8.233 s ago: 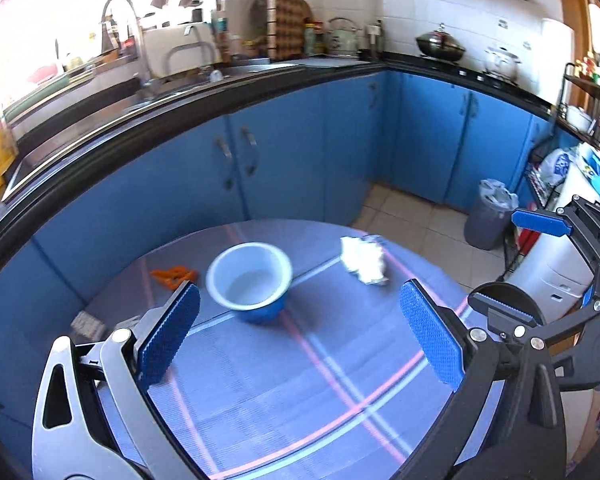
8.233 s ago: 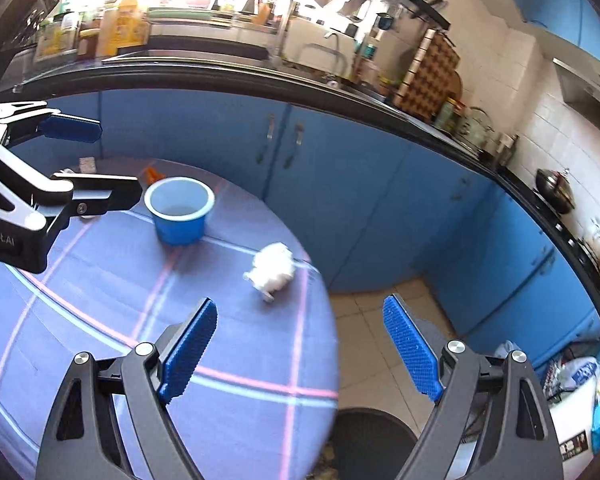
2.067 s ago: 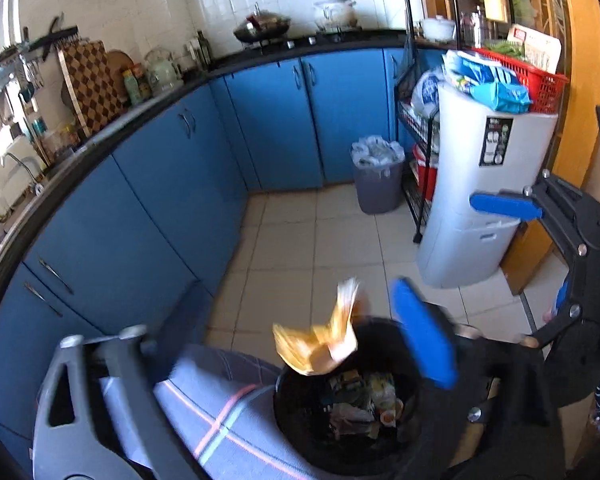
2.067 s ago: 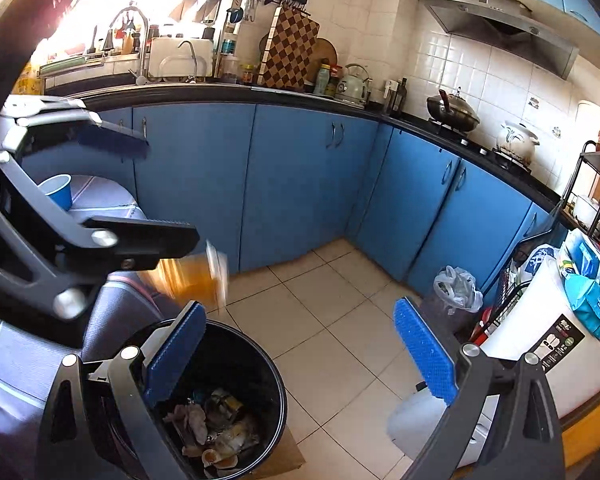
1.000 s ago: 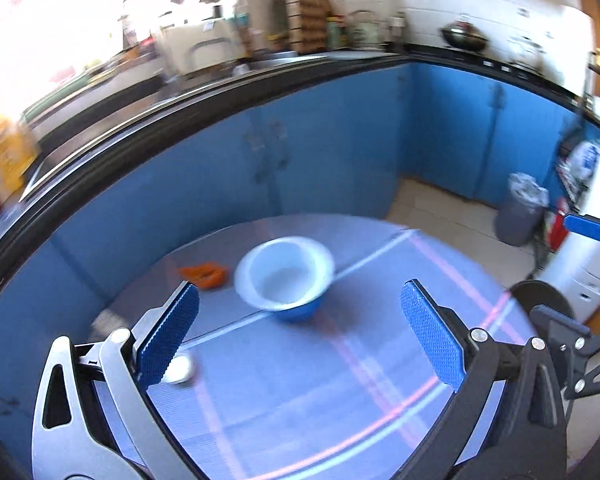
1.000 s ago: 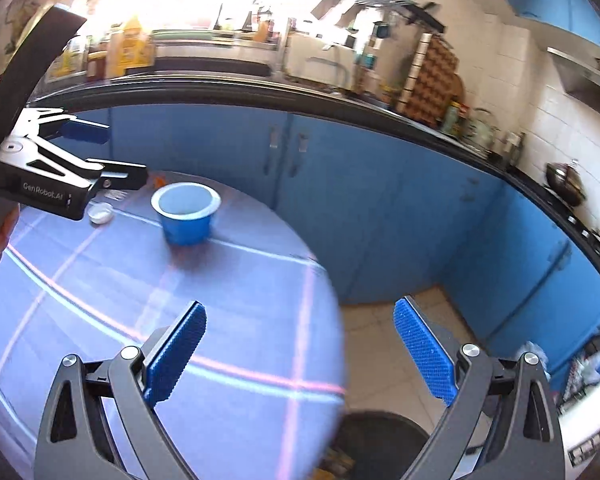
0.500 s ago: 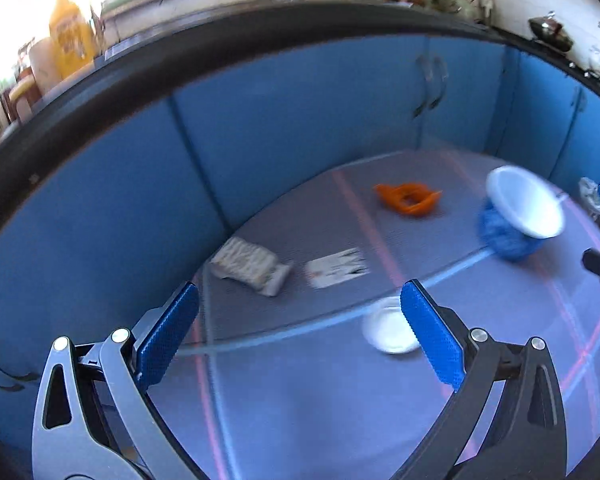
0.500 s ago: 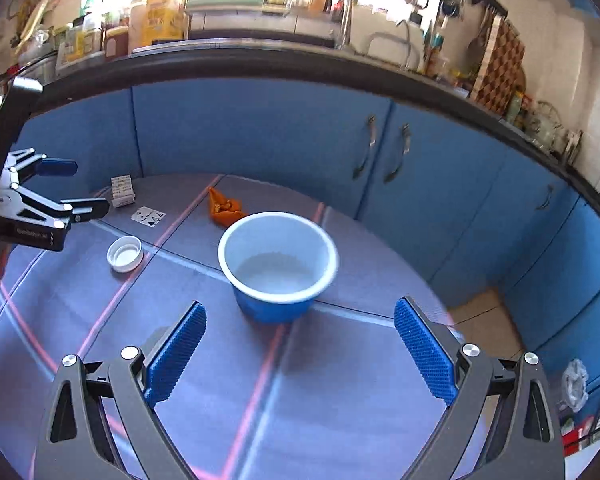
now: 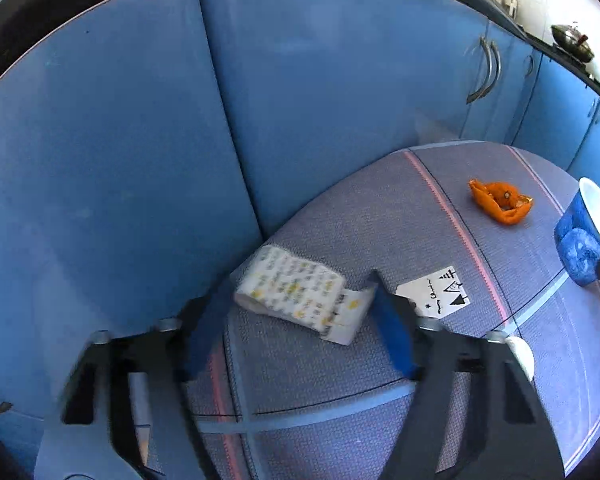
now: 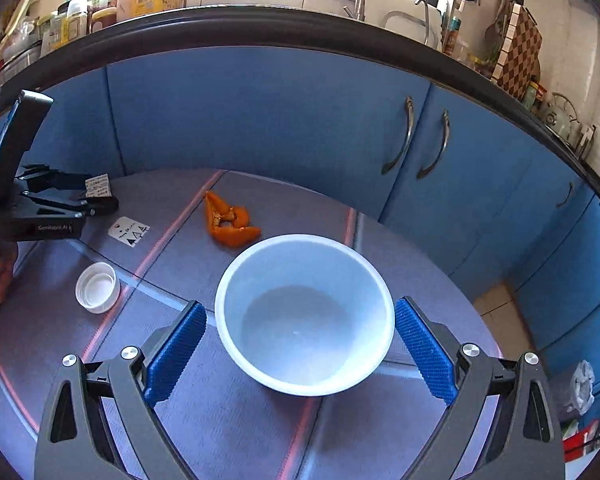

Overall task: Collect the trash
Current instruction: 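Grasp the crumpled white printed paper with the left gripper while the right grasps the blue cup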

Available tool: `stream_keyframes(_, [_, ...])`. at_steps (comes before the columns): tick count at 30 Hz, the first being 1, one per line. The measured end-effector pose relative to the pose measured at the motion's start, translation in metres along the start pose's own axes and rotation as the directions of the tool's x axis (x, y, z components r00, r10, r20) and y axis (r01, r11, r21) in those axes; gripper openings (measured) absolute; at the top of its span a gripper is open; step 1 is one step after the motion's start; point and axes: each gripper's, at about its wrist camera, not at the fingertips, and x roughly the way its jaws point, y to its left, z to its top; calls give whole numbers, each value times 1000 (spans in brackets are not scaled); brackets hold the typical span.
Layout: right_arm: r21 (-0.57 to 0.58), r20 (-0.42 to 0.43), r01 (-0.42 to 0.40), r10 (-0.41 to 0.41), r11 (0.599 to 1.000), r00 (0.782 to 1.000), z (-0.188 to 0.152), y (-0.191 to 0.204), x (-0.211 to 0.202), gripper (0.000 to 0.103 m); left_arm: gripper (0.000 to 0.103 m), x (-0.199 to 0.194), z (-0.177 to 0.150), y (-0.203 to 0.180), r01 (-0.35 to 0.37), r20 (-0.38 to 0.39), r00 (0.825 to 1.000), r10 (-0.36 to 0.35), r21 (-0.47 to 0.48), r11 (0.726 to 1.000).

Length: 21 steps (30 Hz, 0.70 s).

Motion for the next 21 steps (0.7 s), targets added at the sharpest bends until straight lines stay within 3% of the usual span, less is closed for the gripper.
stream_keyframes(2, [5, 3, -4, 4, 1000, 1000, 1, -1, 0, 92, 44, -2, 1, 0, 9, -4, 1000, -9, 0, 1000])
stream_keyframes(3, [6, 7, -3, 3, 1000, 1000, 1, -1, -1, 87, 38, -3, 1, 0, 15, -6, 1000, -14, 1, 1000])
stream_keyframes(7, [4, 4, -21, 21, 1000, 1000, -2, -1, -6, 81, 28, -9, -4, -3, 33, -15, 999, -33, 11, 999])
stream_keyframes(21, [-47, 48, 9, -6, 999, 999, -17, -1, -61, 81, 26, -57, -8, -51, 44, 24, 999, -46, 109, 993])
